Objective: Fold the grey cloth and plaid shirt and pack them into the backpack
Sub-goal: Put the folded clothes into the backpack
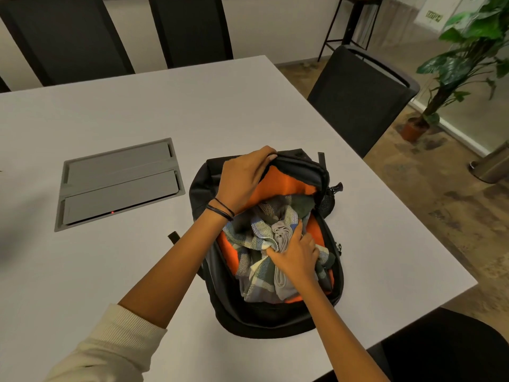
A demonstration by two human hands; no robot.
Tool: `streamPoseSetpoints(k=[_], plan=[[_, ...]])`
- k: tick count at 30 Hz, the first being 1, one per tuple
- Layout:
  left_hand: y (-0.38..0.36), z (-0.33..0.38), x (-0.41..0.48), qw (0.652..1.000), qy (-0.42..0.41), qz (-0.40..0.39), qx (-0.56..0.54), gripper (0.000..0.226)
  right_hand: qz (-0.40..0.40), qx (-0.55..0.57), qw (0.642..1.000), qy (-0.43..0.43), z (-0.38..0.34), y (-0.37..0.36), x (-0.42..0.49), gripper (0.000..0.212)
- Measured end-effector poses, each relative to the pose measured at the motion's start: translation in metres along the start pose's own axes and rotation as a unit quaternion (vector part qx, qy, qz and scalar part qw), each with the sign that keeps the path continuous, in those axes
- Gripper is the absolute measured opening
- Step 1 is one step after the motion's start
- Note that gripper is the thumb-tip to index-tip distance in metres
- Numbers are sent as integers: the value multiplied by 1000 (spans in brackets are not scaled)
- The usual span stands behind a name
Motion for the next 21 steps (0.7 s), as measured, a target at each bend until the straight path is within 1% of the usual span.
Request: streamPoseSetpoints(k=[2, 5, 9, 12, 15, 17, 19, 20, 21], plan=[[2, 9, -5, 999, -30, -3, -12, 29, -24, -6, 1000, -7, -3, 3, 6, 107], [8, 17, -7, 998, -57, 7, -29, 31, -65, -15, 997, -30, -11, 9, 20, 110], [15, 15, -6, 999, -28, 0, -31, 43, -114, -21, 992, -54, -22, 17, 33, 117], [18, 8, -4, 1000, -3, 5, -10, 38, -142, -23, 989, -45, -21, 16, 28, 127], [18, 3, 2, 1000, 18, -4, -5, 40, -160, -10, 986, -38, -14, 19, 22, 133], [18, 1, 5, 999, 30, -14, -11, 41, -173, -3, 984, -28, -9, 23, 18, 129], [18, -2, 6, 999, 37, -20, -20, 41, -171, 7, 985, -22, -4, 28, 13, 120], [18, -4, 6, 999, 39, -23, -25, 38, -153, 10, 988, -17, -2, 30, 11, 113], [19, -5, 5, 998, 41, -26, -28, 35, -118, 15, 993, -4, 1, 30, 8, 104]])
Point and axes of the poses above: each hand's wrist, its own x-axis towards the middle knuckle, its own y-axis out of the back of the hand, z = x × y, the point moved 2 cm from there along x, towards the middle knuckle, and after that the axes turned 6 degrees about -z, right-handed, at the moved point
